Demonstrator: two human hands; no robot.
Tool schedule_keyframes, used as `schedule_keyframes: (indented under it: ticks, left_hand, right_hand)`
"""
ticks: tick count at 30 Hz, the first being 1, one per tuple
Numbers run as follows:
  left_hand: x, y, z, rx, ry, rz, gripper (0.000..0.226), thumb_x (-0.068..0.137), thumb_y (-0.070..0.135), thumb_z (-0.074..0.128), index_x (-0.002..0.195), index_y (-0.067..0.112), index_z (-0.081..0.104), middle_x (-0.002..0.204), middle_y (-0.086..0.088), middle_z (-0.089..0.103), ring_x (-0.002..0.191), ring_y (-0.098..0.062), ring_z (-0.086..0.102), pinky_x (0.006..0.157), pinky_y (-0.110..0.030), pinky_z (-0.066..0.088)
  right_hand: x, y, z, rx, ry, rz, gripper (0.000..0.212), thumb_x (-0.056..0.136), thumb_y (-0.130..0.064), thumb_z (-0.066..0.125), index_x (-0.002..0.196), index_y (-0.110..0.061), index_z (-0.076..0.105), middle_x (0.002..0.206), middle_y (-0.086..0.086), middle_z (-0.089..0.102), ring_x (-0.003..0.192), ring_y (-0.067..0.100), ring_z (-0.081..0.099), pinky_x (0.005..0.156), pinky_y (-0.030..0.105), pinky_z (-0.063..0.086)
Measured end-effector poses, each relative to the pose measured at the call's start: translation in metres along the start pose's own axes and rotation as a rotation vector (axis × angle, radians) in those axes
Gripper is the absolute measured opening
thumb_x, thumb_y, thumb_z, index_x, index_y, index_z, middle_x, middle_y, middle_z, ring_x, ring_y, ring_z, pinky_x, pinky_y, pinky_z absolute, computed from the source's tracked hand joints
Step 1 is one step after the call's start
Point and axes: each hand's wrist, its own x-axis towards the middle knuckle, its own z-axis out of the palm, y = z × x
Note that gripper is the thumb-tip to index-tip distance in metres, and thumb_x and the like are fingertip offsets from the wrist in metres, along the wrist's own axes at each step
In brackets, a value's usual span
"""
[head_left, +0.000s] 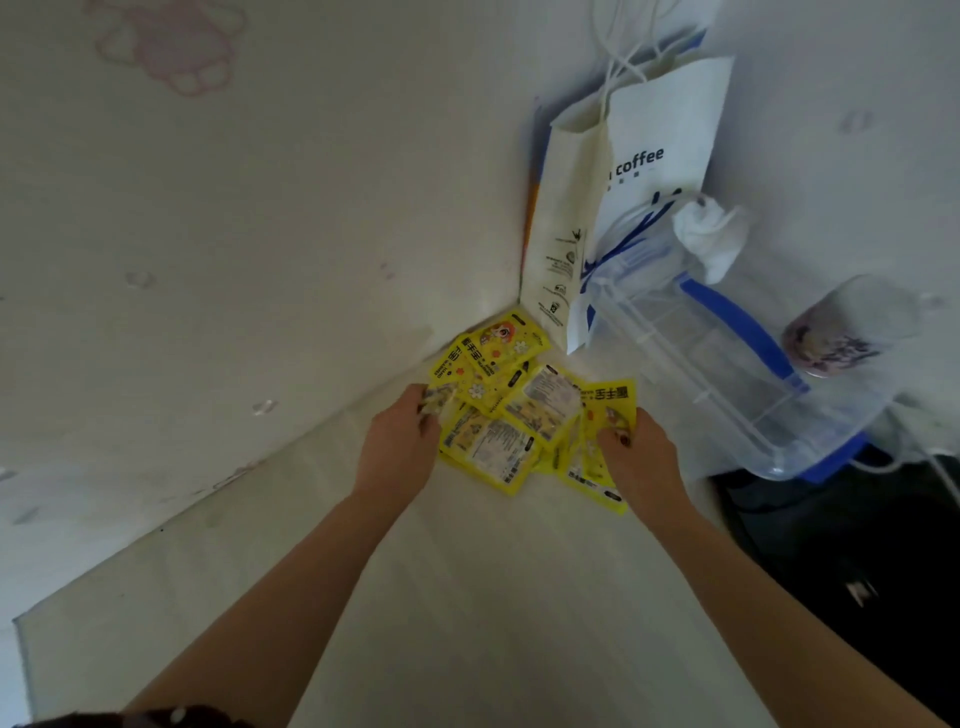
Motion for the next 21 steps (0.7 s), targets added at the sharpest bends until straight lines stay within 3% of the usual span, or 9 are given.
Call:
schedule_keyframes:
  ticks: [2,4,6,8,10,12,15,17,21]
  left_hand:
    - [-0.002,0.008,0.007,-0.144,-0.002,-0.122,0.013,0.091,0.014,0.054,0.100,0.010,0.061,0.083,-0.006,0.063,0.071,-0.025,0.056,0.055,-0.029,0.041]
    - [-0.005,0.013,0.015,-0.341,-0.009,-0.319,0.004,0.087,0.009,0.056,0.088,0.009,0.060,0.081,-0.010,0.062,0.069,-0.025,0.060,0.050,-0.033,0.051]
    - [-0.008,0.017,0.022,-0.578,-0.022,-0.548,0.007,0.085,0.005,0.058,0.083,0.011,0.059,0.084,-0.013,0.065,0.071,-0.029,0.066,0.062,-0.045,0.059]
    - [-0.014,0.020,0.029,-0.791,-0.035,-0.704,0.011,0.087,0.001,0.059,0.085,0.012,0.059,0.085,-0.013,0.066,0.071,-0.026,0.066,0.066,-0.042,0.058]
    - [-0.019,0.023,0.035,-0.897,-0.037,-0.766,0.011,0.088,0.000,0.058,0.091,0.011,0.058,0.087,-0.011,0.066,0.074,-0.025,0.066,0.068,-0.038,0.056]
    - [-0.021,0.022,0.042,-0.952,-0.030,-0.810,0.017,0.088,-0.002,0.059,0.100,0.009,0.057,0.091,-0.012,0.066,0.079,-0.028,0.066,0.075,-0.042,0.055]
    - [-0.020,0.018,0.052,-0.915,0.012,-0.847,0.020,0.083,-0.005,0.060,0.095,0.011,0.055,0.089,-0.011,0.063,0.074,-0.028,0.064,0.079,-0.046,0.054]
    - [-0.020,0.018,0.058,-0.838,0.047,-0.833,0.028,0.080,-0.004,0.062,0.104,0.008,0.056,0.091,-0.013,0.063,0.078,-0.032,0.065,0.079,-0.048,0.054]
    - [-0.024,0.024,0.065,-0.935,0.048,-0.886,0.038,0.083,-0.009,0.054,0.119,0.002,0.050,0.101,-0.020,0.062,0.082,-0.037,0.066,0.081,-0.056,0.055]
  right_hand:
    - [-0.004,0.017,-0.003,0.074,0.001,0.102,0.018,0.089,-0.018,0.053,0.103,-0.008,0.057,0.091,0.009,0.062,0.080,0.026,0.057,0.068,0.034,0.045]
    - [-0.008,0.032,-0.004,0.149,-0.006,0.185,0.018,0.087,-0.019,0.055,0.103,-0.012,0.060,0.095,0.010,0.065,0.086,0.029,0.062,0.077,0.040,0.052]
    - [-0.010,0.042,-0.003,0.223,-0.012,0.244,0.011,0.086,-0.017,0.054,0.093,-0.017,0.062,0.089,0.007,0.066,0.081,0.026,0.062,0.074,0.040,0.052]
    - [-0.013,0.045,-0.002,0.292,-0.009,0.290,0.011,0.084,-0.013,0.052,0.079,-0.020,0.058,0.077,0.005,0.059,0.070,0.022,0.054,0.066,0.034,0.045]
    - [-0.013,0.045,-0.001,0.339,0.017,0.322,0.012,0.083,-0.013,0.052,0.076,-0.021,0.057,0.073,0.006,0.055,0.067,0.020,0.051,0.063,0.032,0.043]
    - [-0.010,0.046,0.002,0.369,0.035,0.358,0.011,0.084,-0.013,0.053,0.075,-0.019,0.055,0.071,0.006,0.055,0.066,0.022,0.052,0.063,0.035,0.048]
    - [-0.004,0.046,0.010,0.321,0.089,0.380,0.009,0.078,-0.026,0.051,0.075,-0.018,0.053,0.075,0.008,0.054,0.074,0.024,0.051,0.074,0.049,0.055]
    - [-0.003,0.043,0.015,0.213,0.100,0.382,0.022,0.077,-0.034,0.048,0.083,-0.014,0.054,0.092,0.013,0.054,0.089,0.027,0.051,0.082,0.049,0.052]
    - [0.001,0.041,0.021,0.057,0.083,0.432,0.031,0.092,-0.023,0.051,0.115,-0.003,0.053,0.128,0.024,0.037,0.115,0.042,0.041,0.091,0.038,0.038]
